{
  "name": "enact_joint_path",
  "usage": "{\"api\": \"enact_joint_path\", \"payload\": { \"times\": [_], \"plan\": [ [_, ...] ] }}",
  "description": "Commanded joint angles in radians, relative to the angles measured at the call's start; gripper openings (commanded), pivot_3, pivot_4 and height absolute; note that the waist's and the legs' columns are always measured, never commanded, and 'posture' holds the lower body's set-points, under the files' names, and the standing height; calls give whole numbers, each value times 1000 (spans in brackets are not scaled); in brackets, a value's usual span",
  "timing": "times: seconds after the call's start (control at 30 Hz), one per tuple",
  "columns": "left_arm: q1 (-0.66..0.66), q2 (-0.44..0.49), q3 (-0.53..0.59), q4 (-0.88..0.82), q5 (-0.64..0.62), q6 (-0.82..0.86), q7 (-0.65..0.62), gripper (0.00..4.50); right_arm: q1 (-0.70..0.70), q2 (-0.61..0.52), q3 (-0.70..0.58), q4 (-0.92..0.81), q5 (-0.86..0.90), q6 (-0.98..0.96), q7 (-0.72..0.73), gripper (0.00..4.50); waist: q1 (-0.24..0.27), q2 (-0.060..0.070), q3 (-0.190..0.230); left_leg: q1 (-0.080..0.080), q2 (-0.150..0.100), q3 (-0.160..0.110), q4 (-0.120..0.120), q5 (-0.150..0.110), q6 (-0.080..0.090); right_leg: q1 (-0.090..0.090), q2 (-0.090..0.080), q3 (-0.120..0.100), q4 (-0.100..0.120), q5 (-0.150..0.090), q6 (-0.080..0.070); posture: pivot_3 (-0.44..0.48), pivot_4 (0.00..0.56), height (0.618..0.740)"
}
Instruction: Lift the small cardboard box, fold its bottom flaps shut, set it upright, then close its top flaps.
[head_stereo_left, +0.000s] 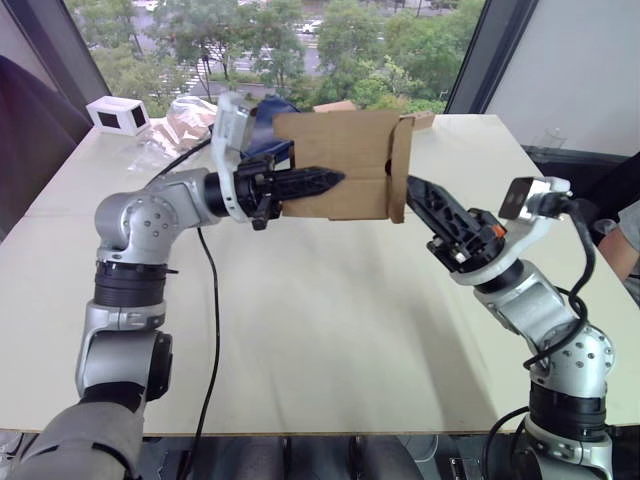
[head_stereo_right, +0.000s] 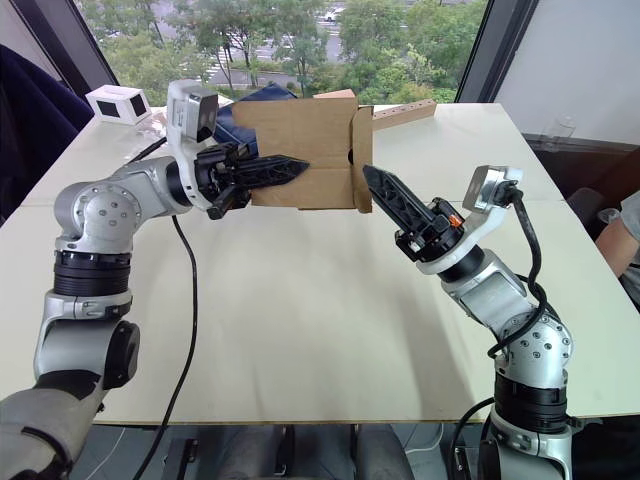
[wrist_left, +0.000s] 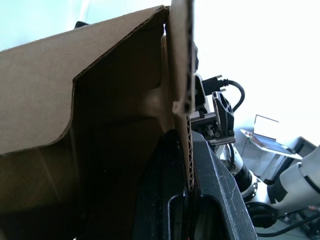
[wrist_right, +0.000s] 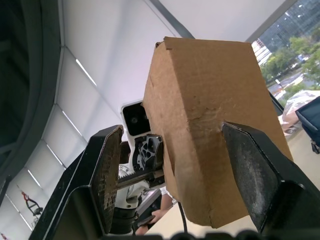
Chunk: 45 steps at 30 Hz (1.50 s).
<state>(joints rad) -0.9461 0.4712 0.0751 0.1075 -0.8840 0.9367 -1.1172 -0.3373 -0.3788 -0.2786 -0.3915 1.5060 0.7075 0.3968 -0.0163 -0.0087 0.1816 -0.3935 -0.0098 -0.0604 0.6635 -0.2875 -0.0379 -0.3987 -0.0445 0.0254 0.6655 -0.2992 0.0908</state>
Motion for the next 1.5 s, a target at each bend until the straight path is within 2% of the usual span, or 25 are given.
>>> {"api": "enact_joint_path", "payload": {
  "times": [0.03, 0.33, 0.43, 0.5, 0.53, 0.6, 1.5],
  "plan": [
    [-10, 12, 26, -31, -18, -1, -4, 0, -23, 19, -17, -10, 20, -36, -21, 3266, 0, 0, 0, 0, 0, 0, 0, 0, 0, 0, 0, 0, 0, 0, 0, 0, 150, 740],
    [-6, 17, 28, -37, -23, 6, -4, 0, -27, 38, -22, -3, 38, -65, -37, 3266, 0, 0, 0, 0, 0, 0, 0, 0, 0, 0, 0, 0, 0, 0, 0, 0, 150, 740],
    [-6, 16, 30, -38, -23, 7, -3, 0, -24, 44, -14, -8, 37, -65, -42, 2542, 0, 0, 0, 0, 0, 0, 0, 0, 0, 0, 0, 0, 0, 0, 0, 0, 150, 740],
    [-5, 16, 32, -39, -24, 9, -3, 0, -22, 48, -9, -10, 32, -66, -46, 1663, 0, 0, 0, 0, 0, 0, 0, 0, 0, 0, 0, 0, 0, 0, 0, 0, 150, 740],
    [-5, 15, 33, -39, -25, 10, -3, 0, -22, 51, -8, -10, 31, -67, -48, 1388, 0, 0, 0, 0, 0, 0, 0, 0, 0, 0, 0, 0, 0, 0, 0, 0, 150, 740],
    [-6, 14, 34, -39, -26, 11, -3, 0, -20, 55, -5, -10, 28, -70, -53, 460, 0, 0, 0, 0, 0, 0, 0, 0, 0, 0, 0, 0, 0, 0, 0, 0, 150, 740],
    [4, -13, 43, -54, -33, 16, 33, 0, -67, 131, 55, -4, -177, -148, -100, 460, -1, 0, 0, 0, 0, 0, 0, 0, 0, 0, 0, 0, 0, 0, 0, 0, 150, 740]
  ]
}}
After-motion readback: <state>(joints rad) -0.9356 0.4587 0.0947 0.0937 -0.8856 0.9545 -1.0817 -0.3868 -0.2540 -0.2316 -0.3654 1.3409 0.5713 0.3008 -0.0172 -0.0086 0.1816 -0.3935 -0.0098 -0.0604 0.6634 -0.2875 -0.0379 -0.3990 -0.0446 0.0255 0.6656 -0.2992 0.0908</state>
